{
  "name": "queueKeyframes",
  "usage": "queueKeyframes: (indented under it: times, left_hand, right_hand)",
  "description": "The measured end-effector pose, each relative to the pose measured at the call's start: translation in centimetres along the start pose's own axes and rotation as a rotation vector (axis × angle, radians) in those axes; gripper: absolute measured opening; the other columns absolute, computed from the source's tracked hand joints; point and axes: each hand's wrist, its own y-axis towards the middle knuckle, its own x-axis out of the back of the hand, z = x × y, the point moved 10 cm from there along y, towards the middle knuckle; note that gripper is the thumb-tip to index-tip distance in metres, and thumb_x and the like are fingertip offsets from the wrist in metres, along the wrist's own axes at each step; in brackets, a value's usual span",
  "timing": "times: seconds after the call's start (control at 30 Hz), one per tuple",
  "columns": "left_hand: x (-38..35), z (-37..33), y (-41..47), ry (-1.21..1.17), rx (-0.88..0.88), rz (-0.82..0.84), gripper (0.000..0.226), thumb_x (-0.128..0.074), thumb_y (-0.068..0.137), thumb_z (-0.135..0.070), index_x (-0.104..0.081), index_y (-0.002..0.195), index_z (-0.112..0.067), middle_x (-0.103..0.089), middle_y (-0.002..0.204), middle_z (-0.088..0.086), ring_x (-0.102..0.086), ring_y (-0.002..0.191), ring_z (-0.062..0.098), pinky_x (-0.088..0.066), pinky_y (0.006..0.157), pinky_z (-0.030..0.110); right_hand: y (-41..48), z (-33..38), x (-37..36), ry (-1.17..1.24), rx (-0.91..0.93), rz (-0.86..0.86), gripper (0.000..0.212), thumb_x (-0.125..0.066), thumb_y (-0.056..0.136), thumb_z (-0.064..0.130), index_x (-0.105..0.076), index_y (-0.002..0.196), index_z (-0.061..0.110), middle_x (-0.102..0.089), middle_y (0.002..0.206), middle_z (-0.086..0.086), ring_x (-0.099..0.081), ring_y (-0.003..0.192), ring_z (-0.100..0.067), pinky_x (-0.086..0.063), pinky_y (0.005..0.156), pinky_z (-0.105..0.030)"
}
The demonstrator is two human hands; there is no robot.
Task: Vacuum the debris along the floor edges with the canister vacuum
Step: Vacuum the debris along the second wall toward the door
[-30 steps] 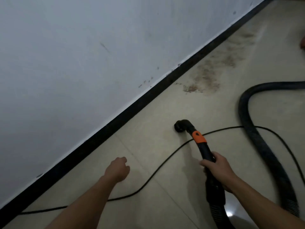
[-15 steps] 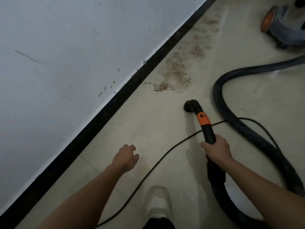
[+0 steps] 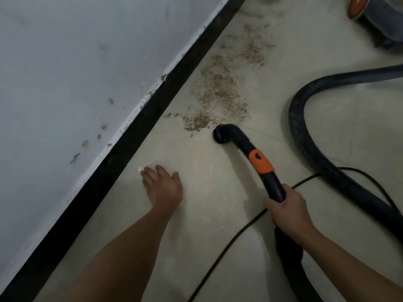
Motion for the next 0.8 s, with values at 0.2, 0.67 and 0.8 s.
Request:
queueKeyframes:
  times: [0.2, 0.67, 0.8]
  left_hand:
    - [-0.8, -1.9, 2.0, -0.056, -0.019, -0.178, 0.060, -0.031, 0.099, -0.036, -0.022, 0.151, -0.007, -0.008, 0.157, 0.027, -0.003, 0.147, 0.038, 0.000, 0.120, 0.047]
    - [0.4, -0.3, 1.1, -0.069, -0.211, -0.198, 0.057, -0.022, 0.100, -0.040, -0.027, 0.151, -0.016, -0.014, 0.160, 0.016, -0.007, 0.148, 0.028, -0.005, 0.120, 0.038]
    - [0.5, 0.0, 1.3, -0.077, -0.204, -0.215, 0.055, -0.030, 0.101, -0.037, -0.026, 0.152, -0.016, -0.013, 0.160, 0.015, -0.005, 0.149, 0.027, -0.003, 0.119, 0.037]
  right_hand:
    - [5.5, 2.8, -1.1, 0.051, 0.050, -0.029, 0.014, -0.068, 0.076, 0.014, -0.055, 0.080, 0.016, -0.060, 0.062, -0.008, -0.055, 0.041, -0.013, -0.044, 0.039, -0.026]
    - [4.3, 5.6, -4.2, -0.099, 0.109, 0.031, 0.015, -0.068, 0.077, 0.018, -0.054, 0.081, 0.019, -0.062, 0.069, -0.009, -0.061, 0.056, -0.025, -0.053, 0.053, -0.037]
    - [3.7, 6.1, -5.8, -0.163, 0.140, 0.112, 0.018, -0.070, 0.075, 0.020, -0.053, 0.080, 0.022, -0.062, 0.067, -0.006, -0.062, 0.054, -0.023, -0.051, 0.048, -0.032]
